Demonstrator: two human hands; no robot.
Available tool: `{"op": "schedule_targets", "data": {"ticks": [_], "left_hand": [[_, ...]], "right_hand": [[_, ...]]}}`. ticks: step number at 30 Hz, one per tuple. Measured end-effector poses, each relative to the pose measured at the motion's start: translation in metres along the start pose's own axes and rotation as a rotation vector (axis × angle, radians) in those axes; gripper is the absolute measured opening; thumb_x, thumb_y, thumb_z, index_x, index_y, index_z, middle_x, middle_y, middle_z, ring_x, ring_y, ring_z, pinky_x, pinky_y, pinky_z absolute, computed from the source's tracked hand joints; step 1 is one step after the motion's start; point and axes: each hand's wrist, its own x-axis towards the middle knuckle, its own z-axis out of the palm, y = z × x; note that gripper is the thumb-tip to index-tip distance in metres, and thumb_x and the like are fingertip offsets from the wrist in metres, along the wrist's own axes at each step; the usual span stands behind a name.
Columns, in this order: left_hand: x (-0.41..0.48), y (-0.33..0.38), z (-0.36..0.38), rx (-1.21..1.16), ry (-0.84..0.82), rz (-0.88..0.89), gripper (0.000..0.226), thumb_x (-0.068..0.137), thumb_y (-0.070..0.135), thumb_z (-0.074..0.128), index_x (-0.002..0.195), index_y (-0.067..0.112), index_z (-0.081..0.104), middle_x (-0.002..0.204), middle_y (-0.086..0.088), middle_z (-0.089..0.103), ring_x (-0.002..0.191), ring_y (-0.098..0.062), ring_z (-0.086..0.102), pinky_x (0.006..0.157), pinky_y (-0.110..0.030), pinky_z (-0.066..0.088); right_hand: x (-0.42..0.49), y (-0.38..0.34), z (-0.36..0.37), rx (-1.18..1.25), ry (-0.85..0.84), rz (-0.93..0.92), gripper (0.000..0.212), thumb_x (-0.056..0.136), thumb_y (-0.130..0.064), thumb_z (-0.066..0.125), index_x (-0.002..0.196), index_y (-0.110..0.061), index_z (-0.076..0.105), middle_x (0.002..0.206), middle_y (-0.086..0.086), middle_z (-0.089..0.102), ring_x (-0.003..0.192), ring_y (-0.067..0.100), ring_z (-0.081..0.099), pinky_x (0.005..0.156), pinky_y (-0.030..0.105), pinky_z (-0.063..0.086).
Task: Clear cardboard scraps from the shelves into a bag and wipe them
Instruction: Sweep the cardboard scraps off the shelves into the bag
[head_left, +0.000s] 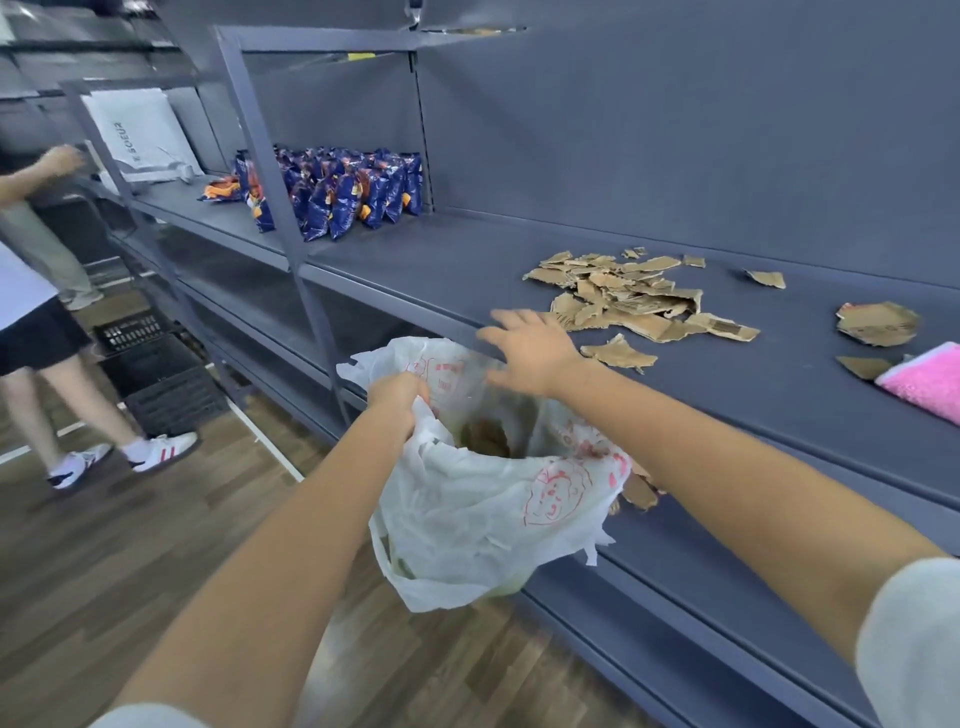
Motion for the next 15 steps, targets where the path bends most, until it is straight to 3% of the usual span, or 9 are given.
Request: {"op": "schedule_targets", "data": {"ticks": [3, 7, 9, 12, 15], "left_hand": [[-0.004, 0.0, 0.003, 0.008, 0.011, -0.004, 0.018, 0.08, -0.003, 0.048, 0.095, 0.006, 0.05, 0.073, -0.006, 0.047, 0.062, -0.02, 0.046, 0.057, -0.026, 0.043], [-0.012, 0.0, 0.009, 0.032, 0.027, -0.026, 0.011, 0.081, -0.003, 0.047, 0.076, 0.007, 0.046, 0.07, -0.006, 0.042, 0.06, -0.019, 0.042, 0.049, -0.025, 0.037], [-0.014, -0.001, 0.013, -0.029, 0.042, -0.025, 0.013, 0.078, -0.006, 0.046, 0.074, 0.007, 0.046, 0.071, -0.006, 0.043, 0.062, -0.02, 0.043, 0.052, -0.025, 0.039], [-0.018, -0.004, 0.019, -0.098, 0.067, -0.009, 0.021, 0.076, -0.009, 0.045, 0.091, 0.006, 0.05, 0.073, -0.007, 0.046, 0.064, -0.022, 0.046, 0.054, -0.026, 0.041], [-0.021, -0.005, 0.023, -0.141, 0.097, -0.002, 0.026, 0.076, -0.01, 0.045, 0.095, 0.006, 0.051, 0.074, -0.008, 0.047, 0.065, -0.023, 0.047, 0.059, -0.028, 0.044]], "right_hand": [[-0.003, 0.035, -0.007, -0.026, 0.026, 0.223, 0.059, 0.089, -0.057, 0.037, 0.142, -0.032, 0.028, 0.157, 0.004, 0.008, 0.142, 0.04, 0.005, 0.111, 0.059, 0.005], [-0.014, 0.063, 0.003, 0.085, -0.201, 0.368, 0.062, 0.089, -0.067, 0.019, 0.145, -0.042, 0.014, 0.158, -0.003, -0.008, 0.142, 0.04, -0.01, 0.105, 0.069, -0.002], [-0.014, 0.061, 0.006, 0.123, -0.216, 0.341, 0.061, 0.089, -0.067, 0.017, 0.144, -0.042, 0.016, 0.158, -0.004, -0.003, 0.143, 0.039, -0.004, 0.105, 0.07, -0.001], [-0.012, 0.05, 0.005, 0.149, -0.216, 0.244, 0.061, 0.088, -0.066, 0.022, 0.144, -0.042, 0.019, 0.158, 0.0, 0.006, 0.142, 0.041, 0.002, 0.104, 0.071, 0.0], [-0.016, 0.033, 0.006, 0.091, -0.2, 0.12, 0.06, 0.09, -0.06, 0.03, 0.145, -0.038, 0.019, 0.158, 0.005, 0.008, 0.142, 0.041, 0.004, 0.105, 0.07, 0.003]]}}
